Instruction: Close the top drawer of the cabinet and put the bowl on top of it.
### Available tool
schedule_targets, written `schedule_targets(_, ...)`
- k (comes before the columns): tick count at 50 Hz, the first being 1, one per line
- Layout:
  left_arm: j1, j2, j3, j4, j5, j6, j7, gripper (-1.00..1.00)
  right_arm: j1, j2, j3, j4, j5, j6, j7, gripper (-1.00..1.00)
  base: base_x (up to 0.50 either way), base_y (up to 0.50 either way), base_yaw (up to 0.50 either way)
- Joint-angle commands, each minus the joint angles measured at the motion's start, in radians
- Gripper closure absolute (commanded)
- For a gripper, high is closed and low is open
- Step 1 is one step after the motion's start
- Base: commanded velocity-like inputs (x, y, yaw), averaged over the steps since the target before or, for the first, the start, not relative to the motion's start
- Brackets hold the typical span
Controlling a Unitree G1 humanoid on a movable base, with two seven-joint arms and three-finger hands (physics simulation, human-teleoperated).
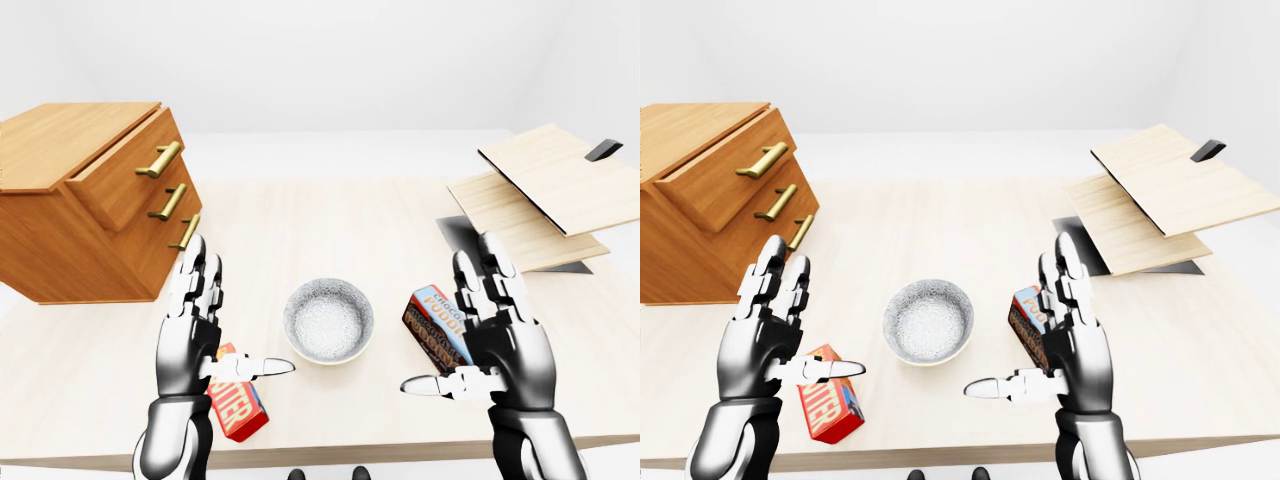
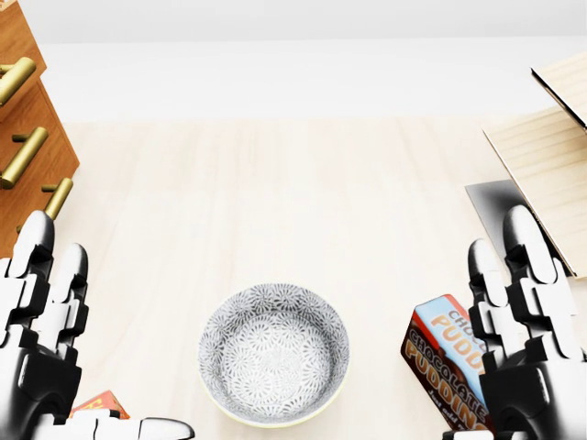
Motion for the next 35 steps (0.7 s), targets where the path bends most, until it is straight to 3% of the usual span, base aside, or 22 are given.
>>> schedule_targets(1,0.001,0.0,0.002,-0.001,0.0,0.0,-0.002,-1.0,0.007,-0.001,0.01,0.004,-0.019,-0.024,-0.012,-1.0,0.0,0.19,0.0)
schedule_targets(35,-0.004,0.005,-0.019,0.018,0.024,0.0,0.003,-1.0,0.003,-0.01,0.011,0.01,-0.012,-0.02,-0.008,-1.0,0.0,0.26,0.0)
